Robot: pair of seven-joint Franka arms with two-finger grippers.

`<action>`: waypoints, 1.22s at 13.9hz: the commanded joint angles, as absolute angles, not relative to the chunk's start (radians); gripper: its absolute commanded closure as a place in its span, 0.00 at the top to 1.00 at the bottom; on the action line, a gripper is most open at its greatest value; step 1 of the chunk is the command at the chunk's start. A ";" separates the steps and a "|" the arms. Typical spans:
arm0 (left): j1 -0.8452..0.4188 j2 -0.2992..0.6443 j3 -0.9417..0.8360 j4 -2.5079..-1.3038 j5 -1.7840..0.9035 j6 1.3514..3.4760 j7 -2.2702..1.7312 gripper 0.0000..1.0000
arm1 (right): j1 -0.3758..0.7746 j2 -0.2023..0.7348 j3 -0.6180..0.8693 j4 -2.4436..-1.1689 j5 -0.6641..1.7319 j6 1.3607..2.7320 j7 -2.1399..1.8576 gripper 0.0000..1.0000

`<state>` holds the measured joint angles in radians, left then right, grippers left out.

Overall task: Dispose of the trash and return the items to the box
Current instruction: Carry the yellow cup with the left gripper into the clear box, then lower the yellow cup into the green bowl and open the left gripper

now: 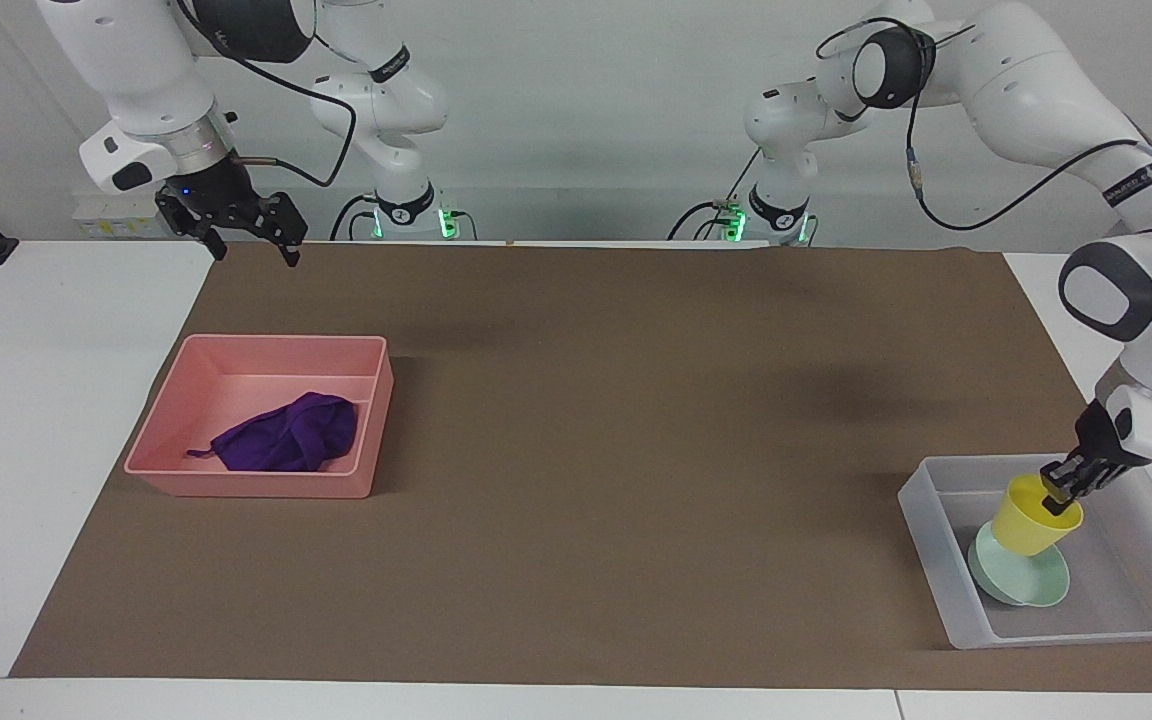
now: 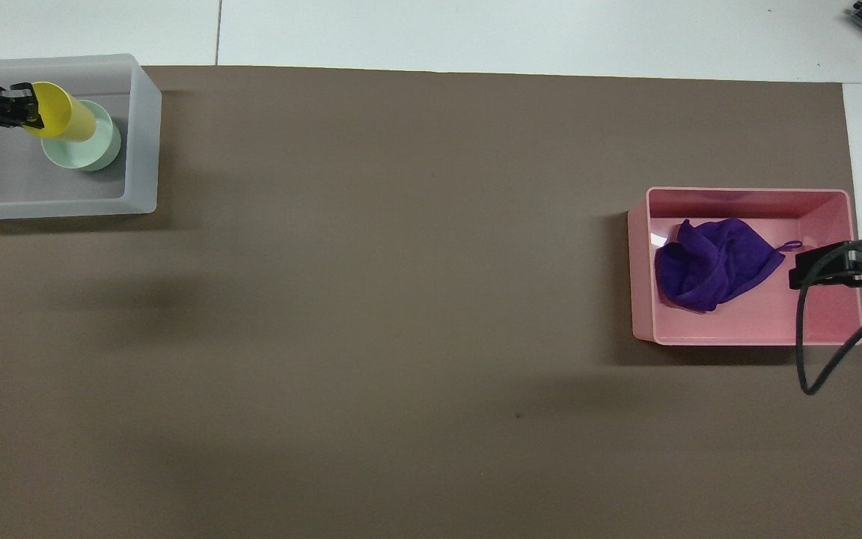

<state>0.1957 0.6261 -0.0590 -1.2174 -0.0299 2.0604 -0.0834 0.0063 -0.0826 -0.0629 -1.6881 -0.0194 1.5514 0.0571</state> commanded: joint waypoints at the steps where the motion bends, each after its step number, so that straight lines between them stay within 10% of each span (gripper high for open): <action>1: 0.224 0.712 -0.089 -1.109 -0.011 2.052 -0.067 0.00 | -0.003 -0.104 -0.060 -1.709 -0.002 1.545 0.057 1.00; 8: 0.255 0.775 -0.106 -1.049 -0.014 2.060 -0.071 0.00 | -0.003 -0.104 -0.060 -1.709 -0.002 1.545 0.057 1.00; 17: 0.265 0.673 -0.103 -1.287 -0.026 2.184 -0.066 0.00 | -0.003 -0.104 -0.060 -1.707 -0.002 1.543 0.057 1.00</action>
<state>0.2522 0.7364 -0.0909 -1.1908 -0.0292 2.1569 -0.0750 0.0063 -0.0826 -0.0629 -1.6882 -0.0194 1.5514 0.0571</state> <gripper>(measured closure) 0.974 0.000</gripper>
